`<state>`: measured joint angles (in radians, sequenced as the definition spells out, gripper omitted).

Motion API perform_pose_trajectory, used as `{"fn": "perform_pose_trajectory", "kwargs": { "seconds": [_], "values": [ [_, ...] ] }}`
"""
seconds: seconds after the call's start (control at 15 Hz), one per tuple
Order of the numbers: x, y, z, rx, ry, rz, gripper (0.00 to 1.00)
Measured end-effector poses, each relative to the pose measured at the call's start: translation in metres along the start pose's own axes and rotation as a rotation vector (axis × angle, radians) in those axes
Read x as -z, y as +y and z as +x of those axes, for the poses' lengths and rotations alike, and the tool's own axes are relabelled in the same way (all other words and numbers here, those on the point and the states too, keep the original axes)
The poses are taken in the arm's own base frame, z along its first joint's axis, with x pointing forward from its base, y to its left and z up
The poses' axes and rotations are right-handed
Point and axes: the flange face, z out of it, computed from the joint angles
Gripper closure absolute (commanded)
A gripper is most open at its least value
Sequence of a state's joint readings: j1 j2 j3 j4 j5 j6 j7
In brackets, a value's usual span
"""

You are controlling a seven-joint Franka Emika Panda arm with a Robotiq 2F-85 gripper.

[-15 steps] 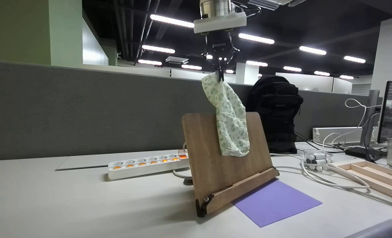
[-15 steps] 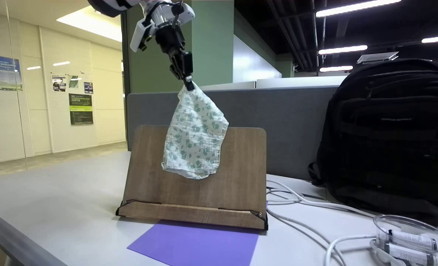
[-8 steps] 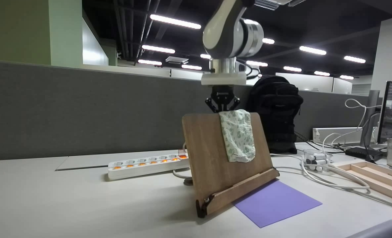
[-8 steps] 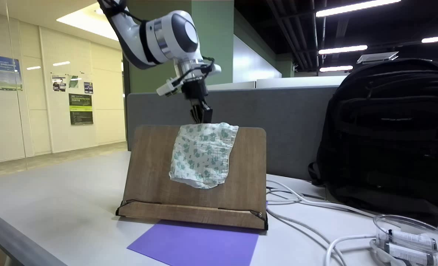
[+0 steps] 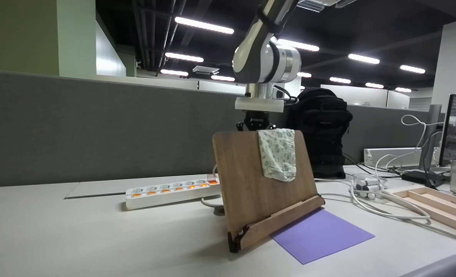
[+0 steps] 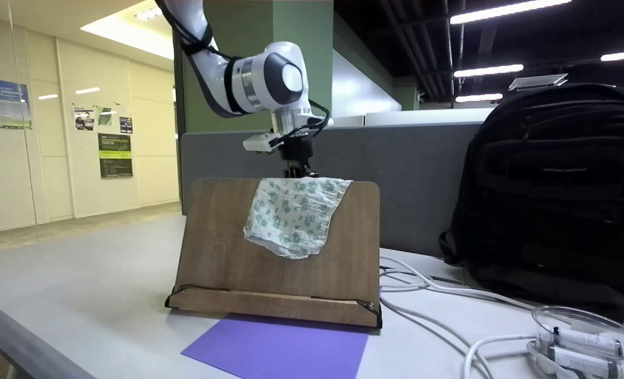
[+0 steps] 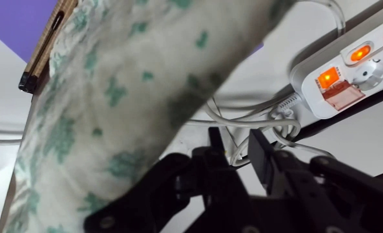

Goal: Hang the cloth on the desk pad

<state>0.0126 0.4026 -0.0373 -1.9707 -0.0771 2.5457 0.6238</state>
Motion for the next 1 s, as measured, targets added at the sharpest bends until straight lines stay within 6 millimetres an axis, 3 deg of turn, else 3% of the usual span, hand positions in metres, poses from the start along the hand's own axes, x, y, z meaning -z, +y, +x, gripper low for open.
{"fn": "perform_pose_trajectory", "kwargs": {
  "seconds": [0.4,0.73,1.0],
  "values": [
    [0.018,-0.014,0.004,-0.001,-0.048,-0.004,0.02],
    [0.048,-0.020,0.012,0.023,-0.014,-0.013,0.00],
    [0.087,-0.033,0.011,0.078,0.048,-0.017,0.00]
  ]
}}
